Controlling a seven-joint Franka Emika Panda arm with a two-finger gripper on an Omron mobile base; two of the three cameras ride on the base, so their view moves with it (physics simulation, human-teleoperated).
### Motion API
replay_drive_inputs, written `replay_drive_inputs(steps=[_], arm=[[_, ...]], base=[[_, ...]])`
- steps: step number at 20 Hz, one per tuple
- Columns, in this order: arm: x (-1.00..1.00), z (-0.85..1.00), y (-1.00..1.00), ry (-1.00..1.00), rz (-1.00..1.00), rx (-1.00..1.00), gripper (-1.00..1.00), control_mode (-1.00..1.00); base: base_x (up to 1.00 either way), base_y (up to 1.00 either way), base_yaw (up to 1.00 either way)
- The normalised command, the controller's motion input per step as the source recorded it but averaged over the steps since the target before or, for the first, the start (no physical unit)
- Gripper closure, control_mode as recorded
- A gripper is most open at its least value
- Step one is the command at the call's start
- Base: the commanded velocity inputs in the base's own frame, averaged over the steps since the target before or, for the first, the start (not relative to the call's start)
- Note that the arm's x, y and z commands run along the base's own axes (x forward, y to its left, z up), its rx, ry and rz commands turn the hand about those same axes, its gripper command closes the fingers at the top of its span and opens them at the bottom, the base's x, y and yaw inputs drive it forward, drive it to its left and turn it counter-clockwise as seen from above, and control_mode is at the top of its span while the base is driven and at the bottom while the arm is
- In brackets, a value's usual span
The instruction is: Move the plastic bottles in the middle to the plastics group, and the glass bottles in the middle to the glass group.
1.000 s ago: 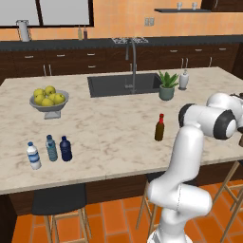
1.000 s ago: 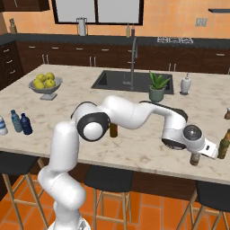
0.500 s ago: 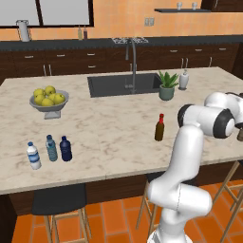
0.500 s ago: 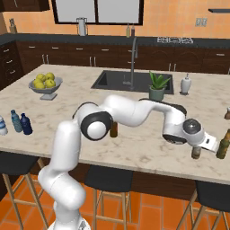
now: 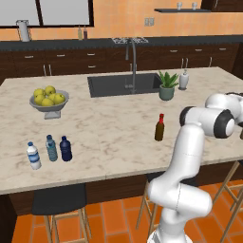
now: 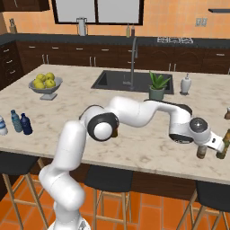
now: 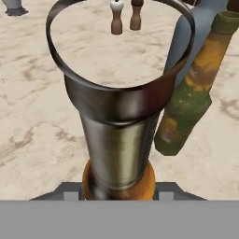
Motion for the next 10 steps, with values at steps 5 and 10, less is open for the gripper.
replay_drive_inputs(steps=[5,10], arm=[[0.00,-0.41,0.00,0.00,0.00,0.00,1.00,-1.00],[0.00,-0.42,0.00,0.00,0.00,0.00,1.00,-1.00]], base=[[0.00,0.00,0.00],[0.00,0.00,0.00]])
